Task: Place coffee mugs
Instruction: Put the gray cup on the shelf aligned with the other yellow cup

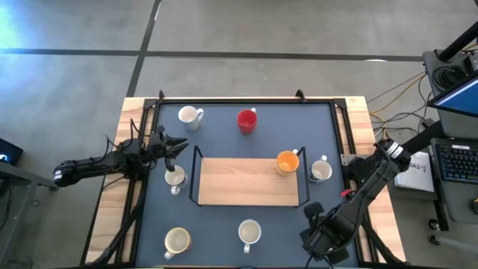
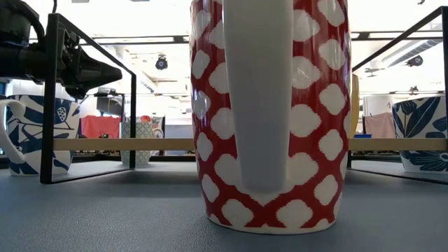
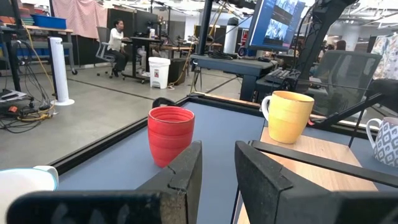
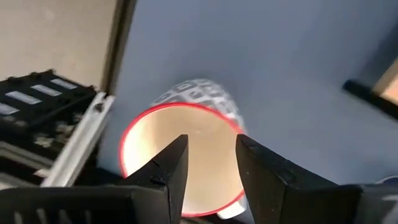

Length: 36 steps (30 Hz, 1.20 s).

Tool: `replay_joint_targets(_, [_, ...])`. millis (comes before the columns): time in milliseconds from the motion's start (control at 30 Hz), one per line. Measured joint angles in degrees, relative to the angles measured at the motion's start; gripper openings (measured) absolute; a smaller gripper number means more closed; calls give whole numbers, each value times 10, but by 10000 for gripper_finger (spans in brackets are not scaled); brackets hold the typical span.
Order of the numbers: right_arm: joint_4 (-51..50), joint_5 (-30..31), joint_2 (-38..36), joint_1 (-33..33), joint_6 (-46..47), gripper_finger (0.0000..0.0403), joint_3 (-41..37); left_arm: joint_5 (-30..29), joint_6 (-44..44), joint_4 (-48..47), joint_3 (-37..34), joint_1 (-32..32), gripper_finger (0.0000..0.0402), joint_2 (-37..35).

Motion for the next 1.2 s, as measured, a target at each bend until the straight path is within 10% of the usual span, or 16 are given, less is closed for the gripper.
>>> replay_joint_targets(1200, [80, 34, 2, 1, -290, 55, -72, 0, 0, 0, 0, 0, 78, 0])
